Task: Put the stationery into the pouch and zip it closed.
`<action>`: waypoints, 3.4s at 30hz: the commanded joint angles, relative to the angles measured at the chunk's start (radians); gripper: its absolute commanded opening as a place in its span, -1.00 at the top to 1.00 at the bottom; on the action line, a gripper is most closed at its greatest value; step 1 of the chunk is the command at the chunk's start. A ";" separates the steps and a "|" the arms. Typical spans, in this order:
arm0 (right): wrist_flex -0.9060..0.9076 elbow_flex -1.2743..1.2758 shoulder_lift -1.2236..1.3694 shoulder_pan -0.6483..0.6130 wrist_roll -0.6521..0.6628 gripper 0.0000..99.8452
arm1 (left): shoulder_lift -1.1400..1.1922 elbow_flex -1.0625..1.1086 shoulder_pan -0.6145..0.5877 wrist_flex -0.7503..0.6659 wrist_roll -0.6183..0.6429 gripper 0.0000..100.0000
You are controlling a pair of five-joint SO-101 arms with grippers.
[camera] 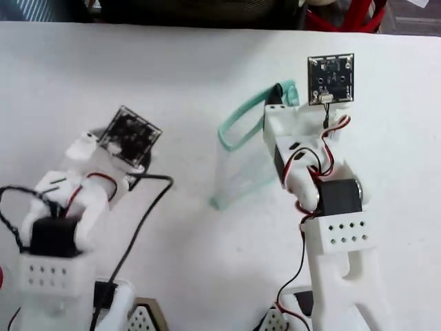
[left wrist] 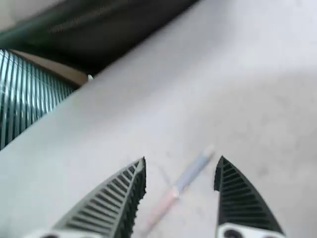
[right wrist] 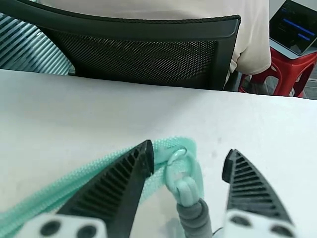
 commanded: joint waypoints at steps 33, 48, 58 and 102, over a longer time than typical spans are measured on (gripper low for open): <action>0.001 0.112 0.033 -0.013 0.015 0.52 | 1.653 -1.056 -0.262 0.232 -0.764 0.52; -0.004 0.114 0.033 -0.013 0.015 0.52 | 1.721 -1.079 -0.248 0.325 -0.848 0.95; -0.004 0.115 0.033 -0.013 0.015 0.52 | 1.480 -1.287 -0.196 0.672 -0.758 0.95; -0.050 0.150 0.028 -0.015 0.015 0.52 | 0.116 -0.617 0.650 -0.189 0.756 0.95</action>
